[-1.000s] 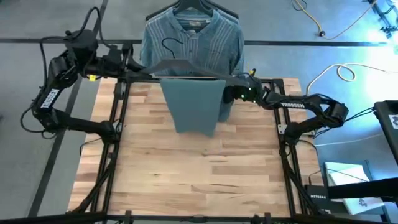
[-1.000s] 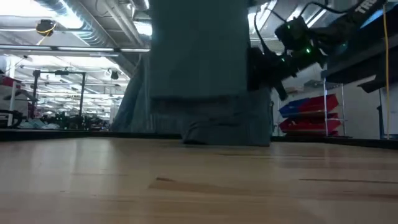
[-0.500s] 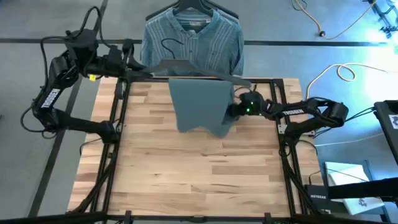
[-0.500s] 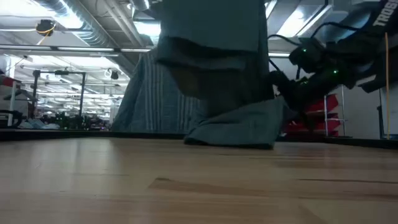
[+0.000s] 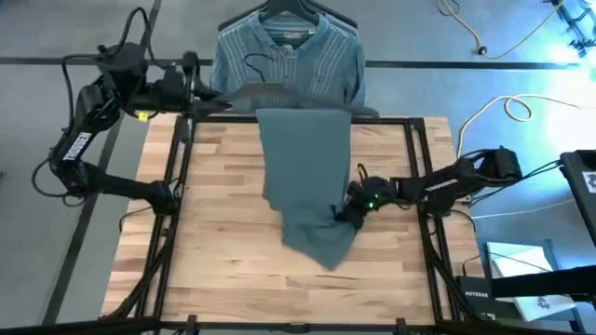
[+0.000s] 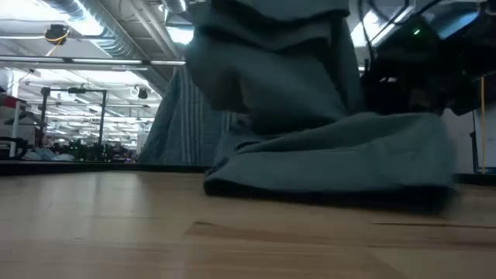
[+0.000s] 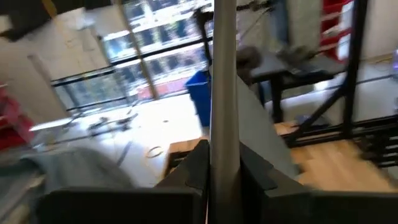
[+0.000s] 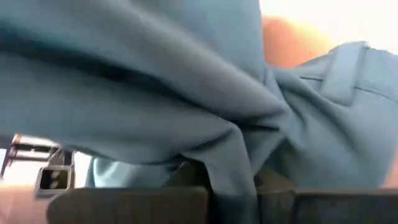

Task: Unhang clothes
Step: Remove the jeans from the hanger

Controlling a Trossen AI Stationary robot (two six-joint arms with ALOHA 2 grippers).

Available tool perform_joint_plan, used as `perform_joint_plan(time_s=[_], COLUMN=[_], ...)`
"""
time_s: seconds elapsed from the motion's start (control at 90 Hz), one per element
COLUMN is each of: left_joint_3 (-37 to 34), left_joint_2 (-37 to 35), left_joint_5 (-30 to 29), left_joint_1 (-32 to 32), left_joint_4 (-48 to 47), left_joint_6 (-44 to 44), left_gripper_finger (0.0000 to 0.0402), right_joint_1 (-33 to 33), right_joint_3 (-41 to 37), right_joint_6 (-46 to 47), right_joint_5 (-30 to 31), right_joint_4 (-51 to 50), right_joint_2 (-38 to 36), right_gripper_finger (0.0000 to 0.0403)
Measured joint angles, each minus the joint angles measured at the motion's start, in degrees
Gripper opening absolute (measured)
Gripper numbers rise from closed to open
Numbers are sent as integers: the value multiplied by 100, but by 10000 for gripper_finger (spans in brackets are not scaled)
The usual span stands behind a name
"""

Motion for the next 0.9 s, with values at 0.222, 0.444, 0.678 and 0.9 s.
perform_joint_plan(time_s=[0.222, 0.444, 0.678, 0.9], left_joint_3=[0, 0, 2, 2], left_joint_2=[229, 644, 1302, 2054], left_joint_5=[-516, -1236, -984, -605], left_joint_1=[9, 17, 17, 168], left_joint_4=[-4, -213, -414, -89], left_joint_6=[122, 381, 684, 714], left_gripper_finger=[25, 25, 25, 25], right_joint_1=[428, 582, 614, 611], right_joint_3=[4, 5, 6, 6], right_joint_6=[62, 166, 183, 179], right_joint_5=[473, 446, 285, -50], right_joint_4=[61, 57, 63, 163], right_joint_2=[0, 0, 0, 0], right_gripper_finger=[0, 0, 0, 0])
